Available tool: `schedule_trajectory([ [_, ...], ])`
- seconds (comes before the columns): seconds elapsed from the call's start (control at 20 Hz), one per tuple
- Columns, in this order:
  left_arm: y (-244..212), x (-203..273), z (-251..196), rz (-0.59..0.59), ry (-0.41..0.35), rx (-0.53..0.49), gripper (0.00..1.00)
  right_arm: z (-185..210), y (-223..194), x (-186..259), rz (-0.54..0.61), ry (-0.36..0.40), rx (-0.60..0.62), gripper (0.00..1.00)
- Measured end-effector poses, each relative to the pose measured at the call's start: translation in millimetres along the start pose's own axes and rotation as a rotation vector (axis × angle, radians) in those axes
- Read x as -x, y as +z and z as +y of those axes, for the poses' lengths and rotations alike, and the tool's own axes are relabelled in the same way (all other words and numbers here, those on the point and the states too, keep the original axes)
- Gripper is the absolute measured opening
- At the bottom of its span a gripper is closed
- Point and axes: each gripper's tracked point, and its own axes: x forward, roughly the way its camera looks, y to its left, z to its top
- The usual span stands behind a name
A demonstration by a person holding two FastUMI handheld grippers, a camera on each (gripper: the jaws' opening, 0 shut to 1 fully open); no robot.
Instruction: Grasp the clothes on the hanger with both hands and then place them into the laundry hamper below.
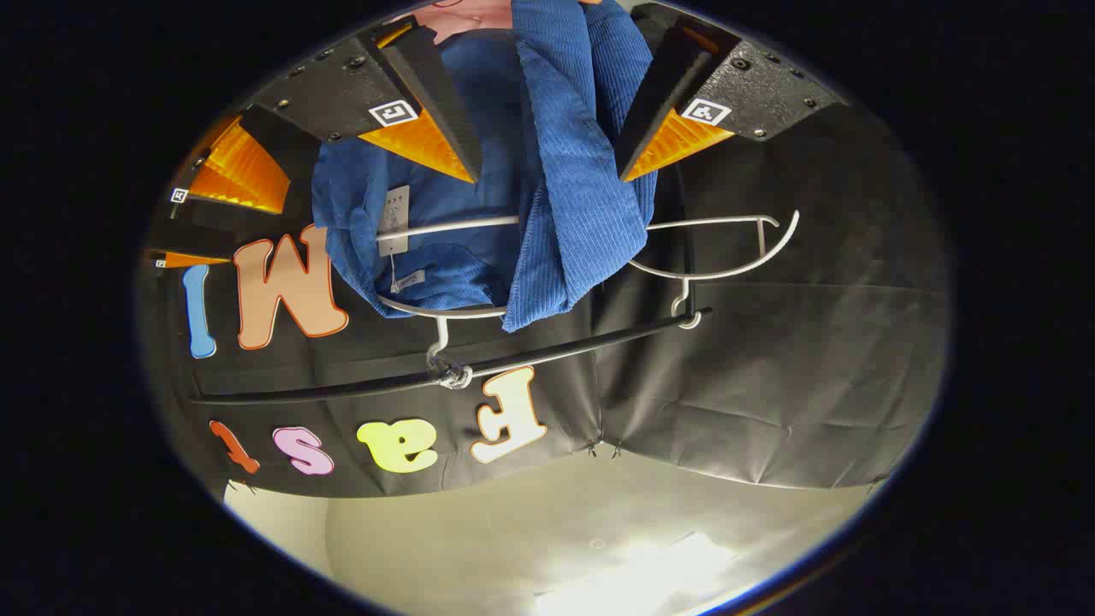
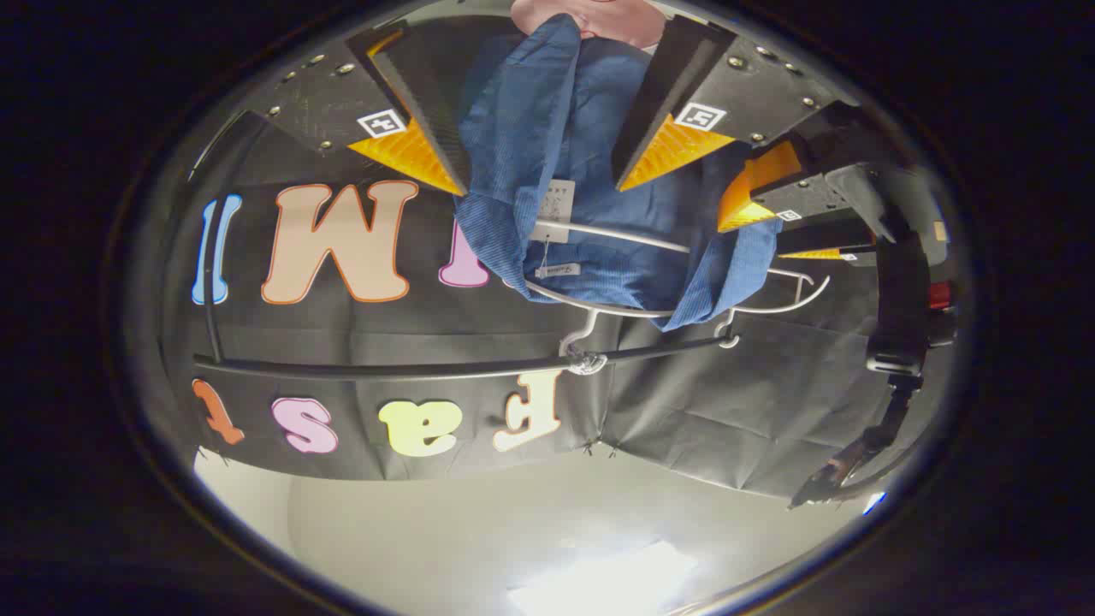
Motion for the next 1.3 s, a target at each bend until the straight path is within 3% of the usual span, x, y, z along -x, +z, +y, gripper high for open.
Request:
schedule_trajectory([
  [0.1, -3.4, -0.6, 0.3, 0.013, 0.002, 0.003, 0.95, -1.2, -3.3, -2.8, 0.010, -0.001, -0.008, 0.93],
  [0.2, -3.8, -2.4, 1.2, 0.017, 0.007, 0.002, 0.96, -3.7, -6.3, -5.4, 0.015, -0.009, -0.020, 0.98],
  [1.0, -31.8, -12.1, 5.8, 0.091, 0.018, 0.017, 0.97, -5.7, -37.3, -36.3, 0.079, -0.025, -0.044, 0.98],
  [1.1, -43.1, -16.4, 2.4, 0.117, 0.001, 0.029, 0.93, -9.4, -49.4, -45.1, 0.104, -0.041, -0.043, 0.93],
  [1.15, -49.0, -18.1, 0.2, 0.132, -0.005, 0.029, 0.85, -11.4, -56.6, -50.0, 0.120, -0.051, -0.048, 0.98],
  [1.3, -60.9, -23.9, -1.9, 0.155, -0.024, 0.021, 0.77, -16.3, -77.5, -69.6, 0.148, -0.078, -0.067, 0.99],
])
